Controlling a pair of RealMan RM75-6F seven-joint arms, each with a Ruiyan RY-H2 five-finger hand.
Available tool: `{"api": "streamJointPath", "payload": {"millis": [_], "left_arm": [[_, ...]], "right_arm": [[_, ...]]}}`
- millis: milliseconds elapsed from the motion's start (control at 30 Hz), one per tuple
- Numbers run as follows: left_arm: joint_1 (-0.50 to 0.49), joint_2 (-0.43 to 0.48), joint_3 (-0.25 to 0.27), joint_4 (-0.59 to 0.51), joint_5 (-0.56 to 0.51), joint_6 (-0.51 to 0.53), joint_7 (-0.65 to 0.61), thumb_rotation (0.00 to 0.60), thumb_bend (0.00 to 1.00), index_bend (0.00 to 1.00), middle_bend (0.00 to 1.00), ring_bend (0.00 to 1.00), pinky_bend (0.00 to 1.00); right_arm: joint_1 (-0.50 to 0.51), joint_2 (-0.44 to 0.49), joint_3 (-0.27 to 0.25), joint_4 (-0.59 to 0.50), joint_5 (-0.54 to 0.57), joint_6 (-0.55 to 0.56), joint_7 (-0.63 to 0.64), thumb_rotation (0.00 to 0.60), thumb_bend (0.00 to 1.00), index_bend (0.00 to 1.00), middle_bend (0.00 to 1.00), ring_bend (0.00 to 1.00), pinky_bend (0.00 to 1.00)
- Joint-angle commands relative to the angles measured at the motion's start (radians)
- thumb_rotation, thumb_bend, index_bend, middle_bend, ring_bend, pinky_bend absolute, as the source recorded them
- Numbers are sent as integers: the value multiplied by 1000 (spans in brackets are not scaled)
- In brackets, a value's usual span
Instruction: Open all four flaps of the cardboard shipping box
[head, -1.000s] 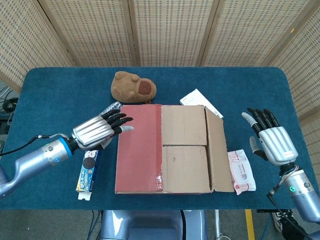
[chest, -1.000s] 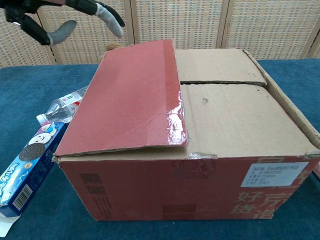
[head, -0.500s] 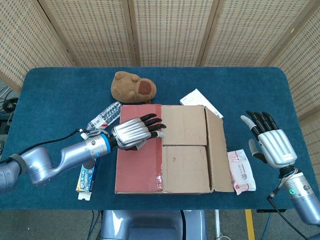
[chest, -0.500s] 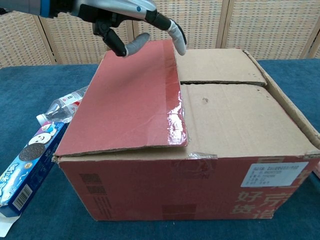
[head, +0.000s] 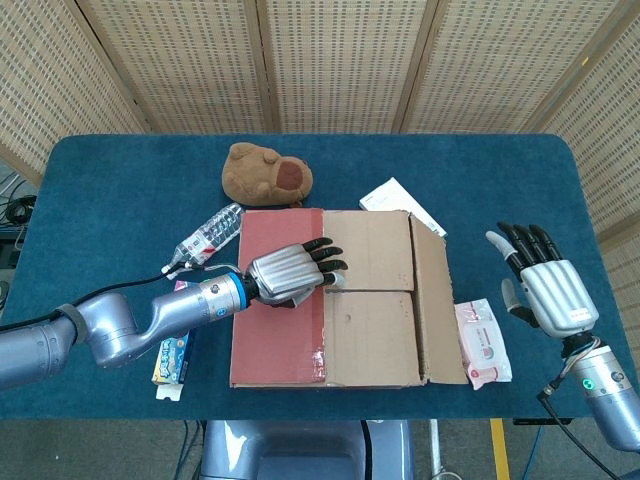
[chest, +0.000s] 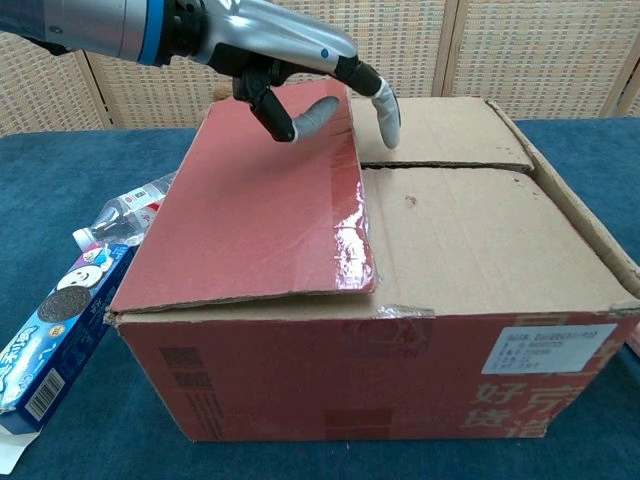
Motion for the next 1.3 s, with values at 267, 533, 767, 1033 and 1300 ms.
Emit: {"api": "streamJointPath", "payload": {"millis": [267, 533, 767, 1033, 1300], "left_arm": [[-19, -9, 15, -10, -33, -9, 24, 600, 933, 268, 244, 61, 0], [-13, 26, 25, -36, -49, 1, 8, 600, 944, 317, 374, 157, 0], [-5, 70, 28, -59, -56, 19, -14, 600, 956, 333, 404, 184, 0], [23, 145, 17, -95, -38, 86, -56, 600, 959, 333, 411, 188, 0], [70, 251, 22, -136, 11, 158, -109, 600, 957, 333, 415, 188, 0]], "right_arm": [[-10, 0, 2, 12, 0, 2, 14, 600, 709, 59, 40, 0, 22], [-10, -10, 6, 29, -1, -5, 28, 600, 706, 59, 40, 0, 22], [-10, -17, 11, 36, -1, -9, 33, 600, 707, 59, 41, 0, 22], [-7, -20, 17, 39, -2, -14, 30, 600, 705, 59, 40, 0, 22], [2, -22, 22, 37, 1, -30, 21, 600, 711, 59, 40, 0, 22]]}}
